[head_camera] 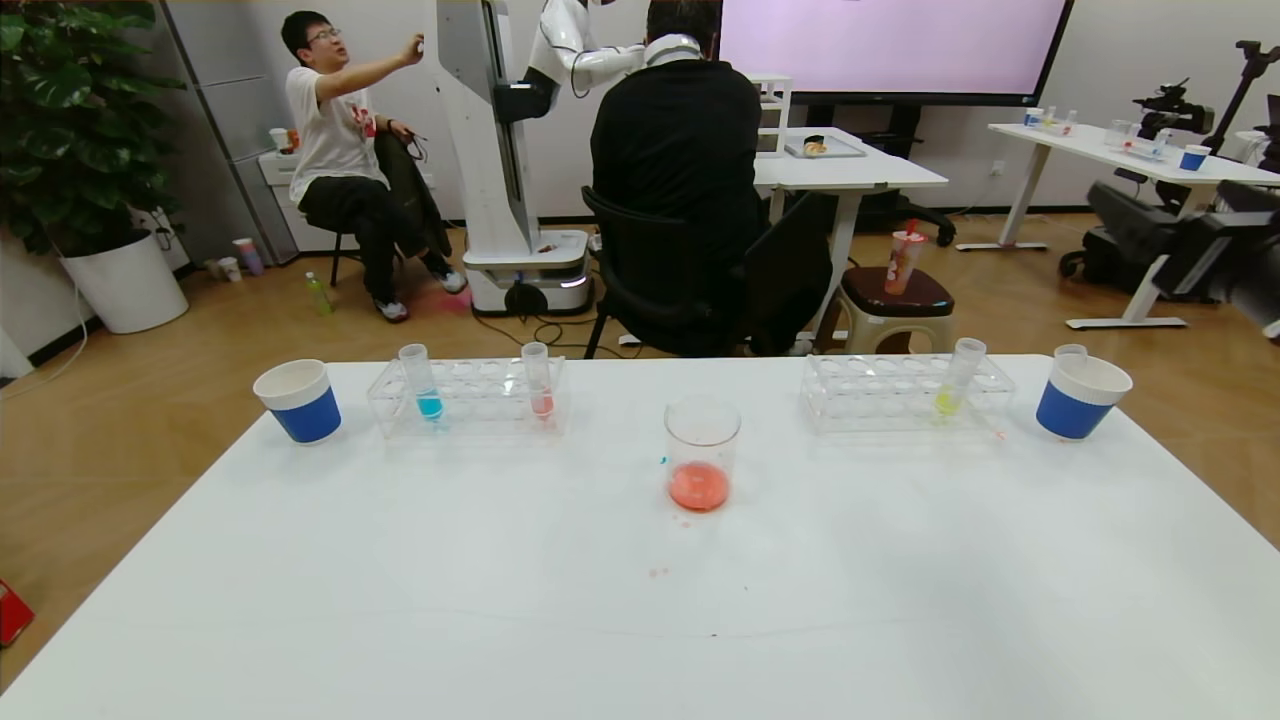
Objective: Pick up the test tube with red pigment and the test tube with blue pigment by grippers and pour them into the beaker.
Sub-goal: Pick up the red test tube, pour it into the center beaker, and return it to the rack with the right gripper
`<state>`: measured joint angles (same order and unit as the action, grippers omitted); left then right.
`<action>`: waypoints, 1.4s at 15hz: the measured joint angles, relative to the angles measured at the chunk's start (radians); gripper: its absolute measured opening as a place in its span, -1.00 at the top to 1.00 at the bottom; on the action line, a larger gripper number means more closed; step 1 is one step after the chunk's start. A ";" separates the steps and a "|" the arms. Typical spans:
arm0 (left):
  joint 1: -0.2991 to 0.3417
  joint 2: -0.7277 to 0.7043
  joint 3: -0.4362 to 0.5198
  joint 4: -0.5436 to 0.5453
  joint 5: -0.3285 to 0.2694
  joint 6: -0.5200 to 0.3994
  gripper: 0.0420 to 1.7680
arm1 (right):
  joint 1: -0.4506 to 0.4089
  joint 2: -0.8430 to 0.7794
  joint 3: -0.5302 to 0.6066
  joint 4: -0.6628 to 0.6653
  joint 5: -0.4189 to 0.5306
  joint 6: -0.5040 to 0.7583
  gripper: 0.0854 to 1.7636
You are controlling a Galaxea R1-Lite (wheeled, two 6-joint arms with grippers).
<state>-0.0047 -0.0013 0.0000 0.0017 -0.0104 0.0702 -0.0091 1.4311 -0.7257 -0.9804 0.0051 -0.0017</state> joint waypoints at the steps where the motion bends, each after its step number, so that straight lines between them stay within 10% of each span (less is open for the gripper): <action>1: 0.000 0.000 0.000 0.000 0.000 0.000 -0.98 | -0.004 -0.089 0.015 0.066 0.000 0.000 -0.96; 13: 0.000 0.000 0.000 0.000 0.000 0.000 -0.98 | 0.017 -1.155 0.144 1.077 0.035 -0.062 -0.96; 21: 0.000 0.000 0.000 0.000 -0.001 -0.001 -0.98 | 0.009 -1.424 0.443 1.102 0.045 -0.088 -0.96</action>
<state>-0.0047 -0.0013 0.0000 0.0019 -0.0111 0.0691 0.0000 0.0070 -0.2828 0.1217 0.0504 -0.0894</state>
